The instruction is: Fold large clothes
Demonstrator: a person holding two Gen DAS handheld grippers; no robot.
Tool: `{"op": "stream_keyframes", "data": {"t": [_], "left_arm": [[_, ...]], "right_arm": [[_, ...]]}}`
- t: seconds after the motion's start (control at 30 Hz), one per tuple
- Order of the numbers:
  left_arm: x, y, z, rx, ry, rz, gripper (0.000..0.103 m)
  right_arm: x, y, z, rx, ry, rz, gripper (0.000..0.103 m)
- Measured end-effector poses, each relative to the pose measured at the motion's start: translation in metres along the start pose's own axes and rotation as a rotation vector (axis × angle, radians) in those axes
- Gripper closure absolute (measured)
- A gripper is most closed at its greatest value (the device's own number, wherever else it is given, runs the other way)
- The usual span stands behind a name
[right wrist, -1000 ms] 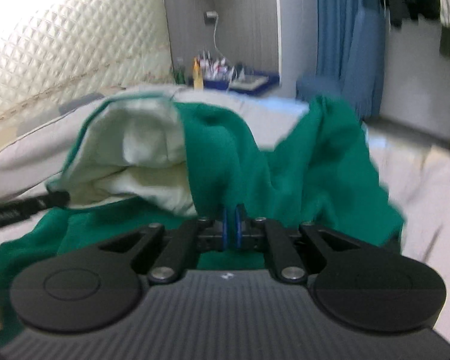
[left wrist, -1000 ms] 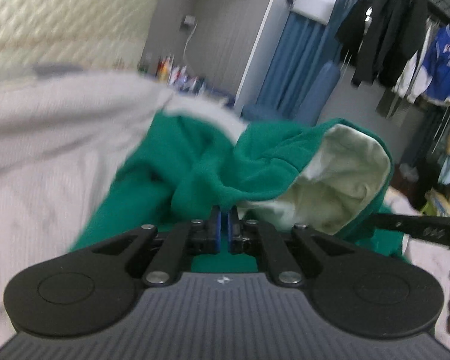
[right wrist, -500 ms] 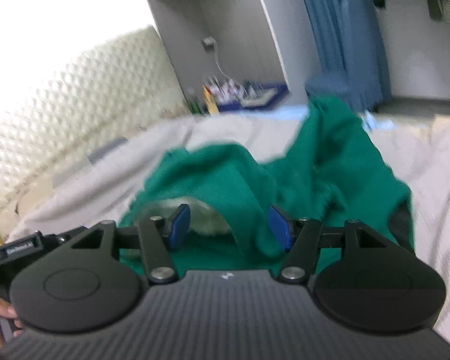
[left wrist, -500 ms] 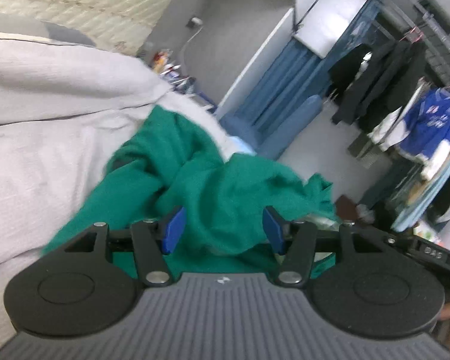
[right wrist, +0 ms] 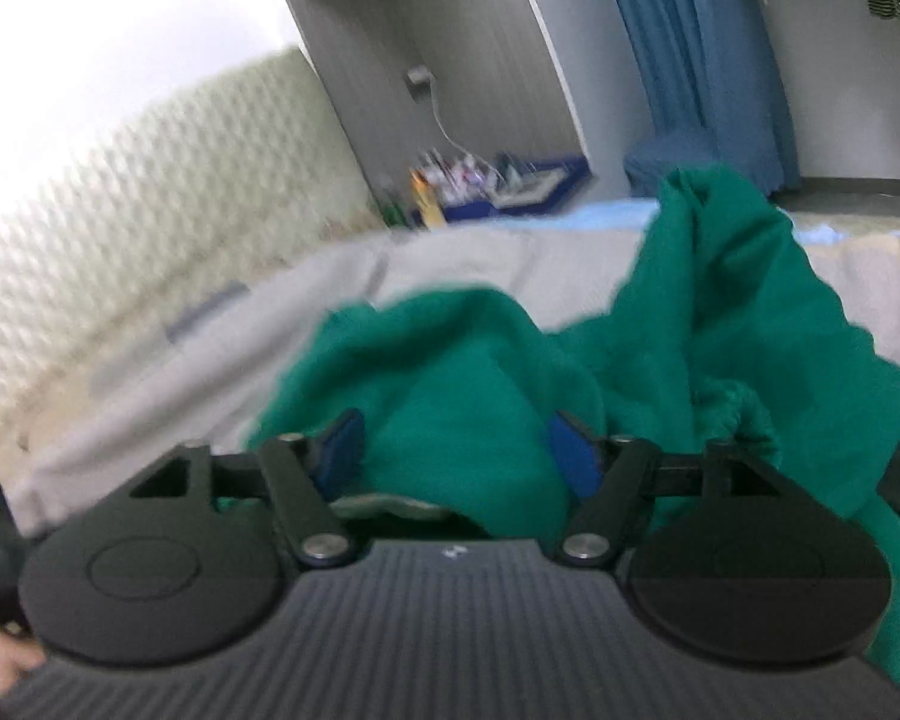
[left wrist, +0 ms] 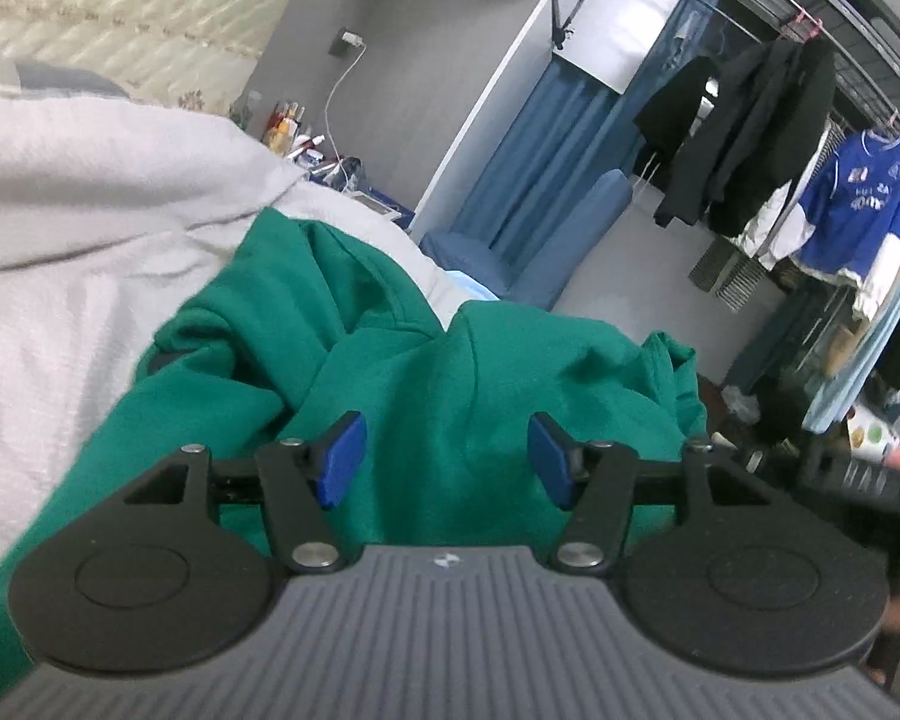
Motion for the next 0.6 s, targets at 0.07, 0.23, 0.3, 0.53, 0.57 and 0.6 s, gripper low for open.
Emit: {"op": "stream_keyframes", "data": {"t": [0.07,0.23,0.3,0.53,0.57,0.6], "left_arm": [[0.001,0.002,0.009,-0.004,-0.001,-0.012,0.046],[0.01,-0.006,0.031,-0.011,0.091,0.07,0.079],[0.014,-0.01,0.036,-0.029,0.118,0.105,0.09],[0.011,-0.015,0.018,-0.024,0.09,0.099,0.095],[0.01,-0.018,0.01,-0.024,0.075,0.103,0.095],[0.007,-0.02,0.002,-0.022,0.059,0.108,0.095]], "right_arm": [[0.007,0.0,0.012,0.035,0.037,-0.041,0.029],[0.018,-0.002,0.031,0.076,0.123,-0.06,0.029],[0.025,0.0,0.035,0.1,0.153,-0.094,0.043],[0.036,0.016,0.021,0.119,0.144,-0.207,0.084],[0.036,0.02,0.014,0.112,0.127,-0.221,0.085],[0.035,0.024,0.005,0.105,0.108,-0.234,0.085]]}}
Point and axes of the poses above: each gripper's, at about its wrist camera, not at the fingertips, and z roughly the way its jaws point, y to its left, x to its underside, the point moved 1 cm from there along z, roughly the way its jaws point, and after that the axes turned 11 degrees about z, right-handed, at the moved point
